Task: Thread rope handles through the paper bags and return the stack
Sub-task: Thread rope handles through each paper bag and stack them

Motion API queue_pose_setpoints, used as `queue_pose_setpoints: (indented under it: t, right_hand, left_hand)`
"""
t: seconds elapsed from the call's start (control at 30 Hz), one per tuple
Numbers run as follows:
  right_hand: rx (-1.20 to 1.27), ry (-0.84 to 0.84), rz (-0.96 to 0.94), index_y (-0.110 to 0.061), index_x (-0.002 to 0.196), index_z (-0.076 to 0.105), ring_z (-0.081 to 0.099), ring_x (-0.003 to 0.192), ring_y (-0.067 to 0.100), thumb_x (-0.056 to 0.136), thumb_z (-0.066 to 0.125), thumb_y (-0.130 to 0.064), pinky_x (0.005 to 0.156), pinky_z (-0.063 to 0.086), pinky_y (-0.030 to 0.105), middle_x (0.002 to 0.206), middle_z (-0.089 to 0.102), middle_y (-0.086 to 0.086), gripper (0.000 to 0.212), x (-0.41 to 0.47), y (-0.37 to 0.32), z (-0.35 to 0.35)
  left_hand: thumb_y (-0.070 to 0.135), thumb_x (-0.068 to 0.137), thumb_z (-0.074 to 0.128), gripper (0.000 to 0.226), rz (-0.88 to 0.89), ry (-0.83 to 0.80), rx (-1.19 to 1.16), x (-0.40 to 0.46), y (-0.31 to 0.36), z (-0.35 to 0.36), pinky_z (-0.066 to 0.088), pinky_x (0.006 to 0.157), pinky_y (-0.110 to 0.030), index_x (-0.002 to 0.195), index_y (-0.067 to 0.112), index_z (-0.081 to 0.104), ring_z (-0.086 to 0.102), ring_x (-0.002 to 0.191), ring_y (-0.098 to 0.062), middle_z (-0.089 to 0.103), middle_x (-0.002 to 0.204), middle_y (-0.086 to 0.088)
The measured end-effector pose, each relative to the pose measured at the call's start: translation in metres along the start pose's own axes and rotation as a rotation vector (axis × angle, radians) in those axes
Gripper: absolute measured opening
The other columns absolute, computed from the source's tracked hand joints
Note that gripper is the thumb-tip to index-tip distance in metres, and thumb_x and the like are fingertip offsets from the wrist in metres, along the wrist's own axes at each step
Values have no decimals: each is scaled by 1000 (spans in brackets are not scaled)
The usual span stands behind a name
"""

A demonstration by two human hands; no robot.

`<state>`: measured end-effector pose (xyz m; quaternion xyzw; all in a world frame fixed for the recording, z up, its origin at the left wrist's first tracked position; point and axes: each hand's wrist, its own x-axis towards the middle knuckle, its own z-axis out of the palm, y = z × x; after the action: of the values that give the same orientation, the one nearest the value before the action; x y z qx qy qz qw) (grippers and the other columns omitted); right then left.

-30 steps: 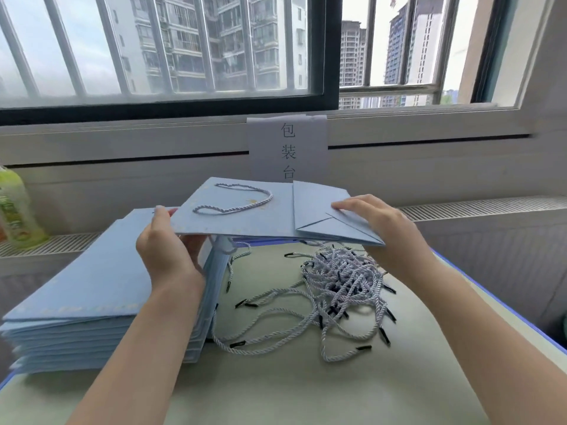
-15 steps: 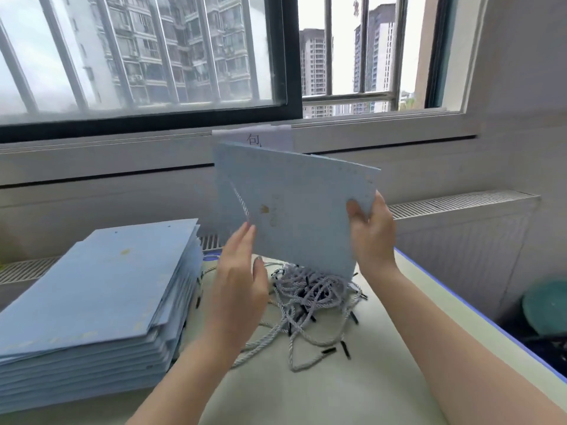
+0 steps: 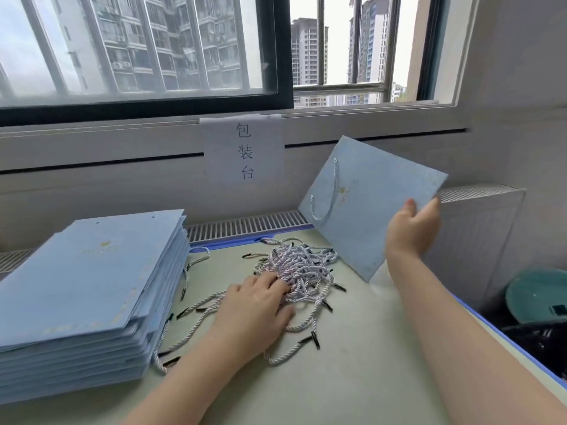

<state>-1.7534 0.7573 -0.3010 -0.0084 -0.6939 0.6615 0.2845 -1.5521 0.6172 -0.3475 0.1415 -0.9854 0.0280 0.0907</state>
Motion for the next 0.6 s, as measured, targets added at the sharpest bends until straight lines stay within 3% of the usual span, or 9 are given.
queue_pose_setpoints:
  t: [0.17,0.3,0.43,0.53,0.6]
  right_hand:
    - [-155,-91,132,5,119,42,52,110,40,98,39,-10,81,37,37,121,56,24,26,-4,11,2]
    - [-108,-197,195,9,118,41,51,113,36,98,40,-9,82,35,32,123,53,24,28,-15,19,9]
    - [55,-194,187,8,130,38,50,118,31,98,40,-11,89,36,28,130,51,20,37,-23,19,19]
    - [144,-101,200,9,125,36,51,114,30,101,34,-12,73,30,17,127,50,21,32,-20,12,16]
    - [164,-58,224,7,122,34,51,116,29,102,30,-13,74,32,20,129,48,20,29,-17,9,13]
  left_hand:
    - [33,97,34,31,-260,-25,34,-5,-9,-5,39,94,-34,119,14,44,45,116,-20,45,126,-1]
    - [27,93,38,29,-390,2,7,-7,-16,-8,36,96,-34,118,12,42,43,115,-22,45,122,-5]
    - [36,93,40,51,-286,89,-65,-6,-23,-1,23,110,-36,139,18,28,25,134,-21,29,145,-3]
    - [57,93,26,62,-207,7,-59,-6,-23,3,13,116,-42,148,32,13,6,145,-19,9,158,3]
    - [60,95,24,59,-202,-42,-58,-6,-23,6,14,115,-43,148,36,14,6,145,-19,9,158,5]
